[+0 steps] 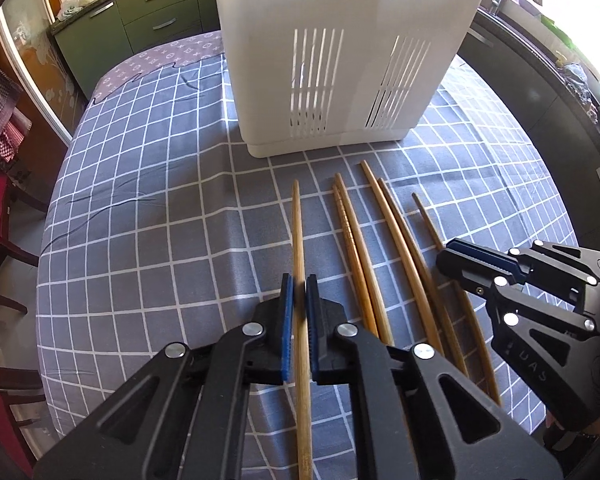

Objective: Organize utensils

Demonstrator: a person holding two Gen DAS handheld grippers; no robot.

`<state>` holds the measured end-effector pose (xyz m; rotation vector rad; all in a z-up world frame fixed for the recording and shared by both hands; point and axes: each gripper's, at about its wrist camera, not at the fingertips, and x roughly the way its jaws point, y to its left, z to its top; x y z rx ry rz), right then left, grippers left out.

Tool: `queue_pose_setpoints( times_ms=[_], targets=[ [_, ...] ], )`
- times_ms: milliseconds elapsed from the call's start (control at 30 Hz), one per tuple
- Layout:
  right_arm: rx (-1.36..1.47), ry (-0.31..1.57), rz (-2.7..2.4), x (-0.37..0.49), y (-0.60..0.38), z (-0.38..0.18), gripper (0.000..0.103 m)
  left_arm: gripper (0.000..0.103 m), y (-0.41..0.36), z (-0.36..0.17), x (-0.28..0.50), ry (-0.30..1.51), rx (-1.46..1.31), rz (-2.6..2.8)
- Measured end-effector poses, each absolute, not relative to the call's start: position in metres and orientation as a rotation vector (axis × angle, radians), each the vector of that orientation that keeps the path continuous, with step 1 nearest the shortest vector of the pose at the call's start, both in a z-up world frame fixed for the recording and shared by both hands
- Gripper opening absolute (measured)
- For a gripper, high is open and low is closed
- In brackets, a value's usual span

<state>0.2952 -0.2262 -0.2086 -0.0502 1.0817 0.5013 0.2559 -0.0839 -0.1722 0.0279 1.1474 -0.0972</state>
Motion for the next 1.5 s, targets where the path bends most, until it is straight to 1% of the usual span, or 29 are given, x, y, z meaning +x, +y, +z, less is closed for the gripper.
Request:
queue_pose_setpoints(
  times_ms=[133, 533, 733, 1067, 1500],
  targets=[
    [-0.024, 1.052, 0.496, 0.292, -0.231, -0.198, 0.006, 0.006, -0.079, -0.153, 0.243, 1.093, 0.032, -0.104],
    [0.071, 0.826, 0.524, 0.259, -0.265, -0.111, 0.006, 0.006, -0.067, -0.076, 0.209, 0.901, 0.004, -0.158],
    [0.079, 0.756, 0.533, 0.242, -0.272, -0.084, 0.006, 0.006, -0.065, -0.047, 0.195, 0.820, 0.014, -0.177],
    [0.060, 0.706, 0.550, 0.221, -0.272, -0.064, 0.006, 0.006, -0.069, -0.039, 0.185, 0.793, 0.021, -0.197],
    [0.045, 0.698, 0.570, 0.216, -0.267, -0.062, 0.006, 0.006, -0.073, -0.032, 0.181, 0.775, 0.026, -0.219]
  ],
)
